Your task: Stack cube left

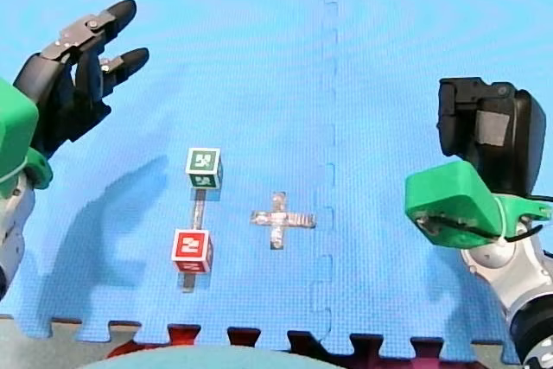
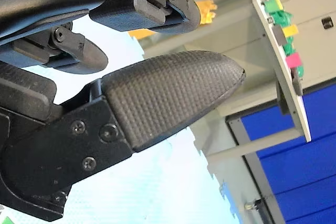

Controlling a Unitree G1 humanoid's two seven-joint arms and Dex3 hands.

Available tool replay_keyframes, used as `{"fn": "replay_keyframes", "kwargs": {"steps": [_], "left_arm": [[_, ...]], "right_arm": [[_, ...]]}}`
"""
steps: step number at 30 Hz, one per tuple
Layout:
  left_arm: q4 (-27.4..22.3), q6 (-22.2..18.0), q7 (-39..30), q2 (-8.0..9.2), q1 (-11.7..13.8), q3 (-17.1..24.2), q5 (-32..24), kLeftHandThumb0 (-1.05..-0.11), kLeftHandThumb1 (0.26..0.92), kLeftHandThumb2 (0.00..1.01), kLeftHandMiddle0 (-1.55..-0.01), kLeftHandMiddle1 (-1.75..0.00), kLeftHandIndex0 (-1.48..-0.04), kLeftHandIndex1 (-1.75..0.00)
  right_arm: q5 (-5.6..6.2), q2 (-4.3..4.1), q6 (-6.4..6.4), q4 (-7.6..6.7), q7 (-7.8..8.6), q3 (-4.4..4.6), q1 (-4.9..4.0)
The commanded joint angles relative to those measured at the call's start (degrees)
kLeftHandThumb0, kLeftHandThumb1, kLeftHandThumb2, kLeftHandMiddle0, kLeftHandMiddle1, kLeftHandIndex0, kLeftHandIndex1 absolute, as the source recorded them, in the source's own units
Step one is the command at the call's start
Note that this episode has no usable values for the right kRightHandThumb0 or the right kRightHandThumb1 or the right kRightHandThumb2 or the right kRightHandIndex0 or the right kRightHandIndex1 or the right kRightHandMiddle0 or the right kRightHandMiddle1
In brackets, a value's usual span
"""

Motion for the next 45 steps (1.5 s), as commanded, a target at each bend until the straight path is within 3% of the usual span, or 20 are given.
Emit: {"fn": "replay_keyframes", "kwargs": {"steps": [1, 29, 30, 31, 33, 34, 35, 36, 37, 38, 40, 45], "left_arm": [[0.06, 0.07, -0.10, 0.28, -0.21, 0.18, -0.35, -1.048, 0.921, 0.90, -0.52, 0.00, -0.37, 0.00], [-0.06, -0.02, -0.15, 0.23, 0.05, 0.36, -0.44, -1.048, 0.921, 0.90, -0.52, 0.00, -0.37, 0.00], [-0.06, -0.05, 0.01, 0.23, 0.06, 0.37, -0.41, -1.048, 0.921, 0.90, -0.57, -0.03, -0.37, 0.00], [-0.06, -0.33, 0.75, 0.08, 0.11, 0.54, -0.44, -1.048, 0.921, 0.90, -0.66, -0.07, -0.38, 0.00], [0.08, -1.05, 2.35, -0.17, 0.21, 0.89, -0.46, -1.048, 0.921, 0.88, -1.04, -0.19, -0.47, -0.02], [0.21, -1.40, 3.04, -0.29, 0.23, 1.11, -0.54, -1.048, 0.921, 0.87, -1.13, -0.22, -0.49, -0.02], [0.42, -1.83, 4.16, -0.59, 0.17, 1.58, -0.81, -1.048, 0.921, 0.86, -1.15, -0.51, -0.58, -0.02], [0.60, -2.21, 5.11, -0.83, 0.13, 1.93, -0.99, -1.048, 0.921, 0.85, -0.97, -1.21, -0.76, -0.04], [0.73, -2.54, 5.92, -1.03, 0.11, 2.15, -1.06, -1.048, 0.921, 0.85, -0.90, -1.47, -0.83, -0.04], [0.80, -2.85, 6.63, -1.17, 0.14, 2.19, -0.98, -1.048, 0.921, 0.84, -0.85, -1.61, -0.86, -0.04], [0.89, -3.65, 9.00, -1.10, 0.36, 1.38, 0.48, -1.048, 0.921, 0.84, -0.83, -1.72, -0.87, -0.02], [0.92, -5.04, 12.49, -0.59, 0.95, -0.31, 3.43, -1.048, 0.921, 0.85, -0.89, -1.75, -0.84, 0.00]], "right_arm": [[0.13, -0.12, -0.16, 0.06, -0.23, -0.14, -0.21], [-0.11, -0.17, -0.05, 0.00, -0.81, 0.04, -0.05], [-0.10, -0.16, -0.08, 0.01, -0.79, 0.03, -0.05], [-0.07, -0.15, -0.11, 0.02, -0.76, 0.02, -0.04], [-0.01, -0.14, -0.15, 0.02, -0.72, 0.00, -0.01], [0.00, -0.13, -0.16, 0.01, -0.72, -0.01, 0.00], [0.00, -0.11, -0.16, -0.02, -0.75, -0.01, 0.03], [-0.01, -0.10, -0.17, -0.05, -0.78, -0.01, 0.05], [-0.02, -0.09, -0.17, -0.07, -0.82, 0.00, 0.07], [-0.04, -0.08, -0.18, -0.10, -0.87, 0.01, 0.10], [-0.13, -0.07, -0.18, -0.15, -1.03, 0.04, 0.15], [-0.19, -0.14, -0.18, -0.07, -1.26, 0.05, 0.14]]}}
